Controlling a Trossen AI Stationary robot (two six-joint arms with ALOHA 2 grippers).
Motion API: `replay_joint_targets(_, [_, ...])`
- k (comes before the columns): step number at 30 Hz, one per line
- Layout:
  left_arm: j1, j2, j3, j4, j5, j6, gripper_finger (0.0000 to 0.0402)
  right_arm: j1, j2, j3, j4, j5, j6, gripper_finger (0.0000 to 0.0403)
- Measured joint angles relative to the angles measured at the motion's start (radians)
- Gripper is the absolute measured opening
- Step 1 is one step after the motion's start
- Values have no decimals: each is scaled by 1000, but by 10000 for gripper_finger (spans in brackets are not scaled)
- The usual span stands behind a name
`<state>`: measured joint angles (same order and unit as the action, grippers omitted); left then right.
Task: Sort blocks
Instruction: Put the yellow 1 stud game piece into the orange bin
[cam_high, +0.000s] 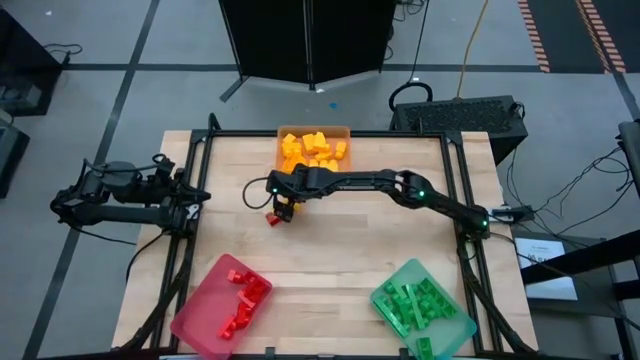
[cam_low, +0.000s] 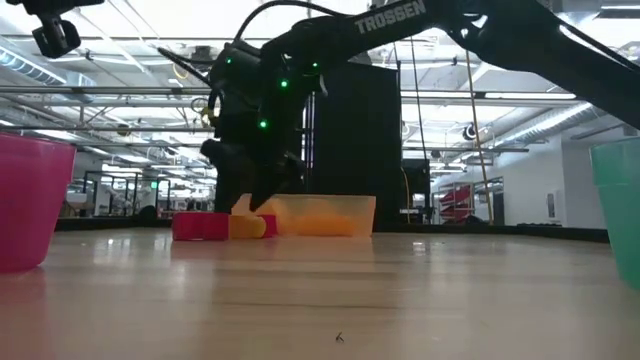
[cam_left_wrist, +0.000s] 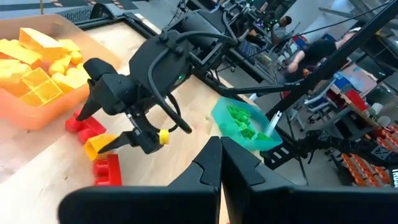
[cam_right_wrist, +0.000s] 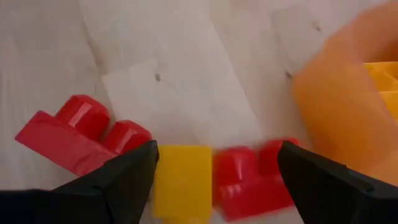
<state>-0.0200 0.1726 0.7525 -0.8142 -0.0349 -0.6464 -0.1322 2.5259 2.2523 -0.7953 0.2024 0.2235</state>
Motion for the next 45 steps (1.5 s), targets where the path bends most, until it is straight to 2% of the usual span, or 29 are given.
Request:
replay_joint_targets(9, [0, 0, 0, -1, 0, 5, 4, 8, 6, -31, -33, -26, 13, 311])
replay_joint_targets(13, [0, 0, 0, -7, 0, 5, 4, 16, 7, -36, -98, -27, 59, 284])
replay_joint_targets(17, [0, 0, 0, -7, 0, 5, 4, 27, 6, -36, -153, -27, 80, 223])
replay_joint_targets(23, [0, 0, 0, -7, 0, 6, 4, 52, 5, -36, -160, -36, 87, 91])
replay_joint_targets(29, [0, 0, 0, -7, 0, 5, 4, 65, 5, -5, -154, -55, 108, 89])
replay_joint_targets(34, [0, 0, 0, -7, 0, 5, 4, 71, 3, 98, -198, -49, 107, 89])
replay_joint_targets(39, [0, 0, 0, -7, 7, 3, 4, 52, -74, 88, -188, 23, 98, 89])
replay_joint_targets(45, [0, 0, 0, -7, 6, 3, 4, -50, -153, 92, -189, 88, 139, 89])
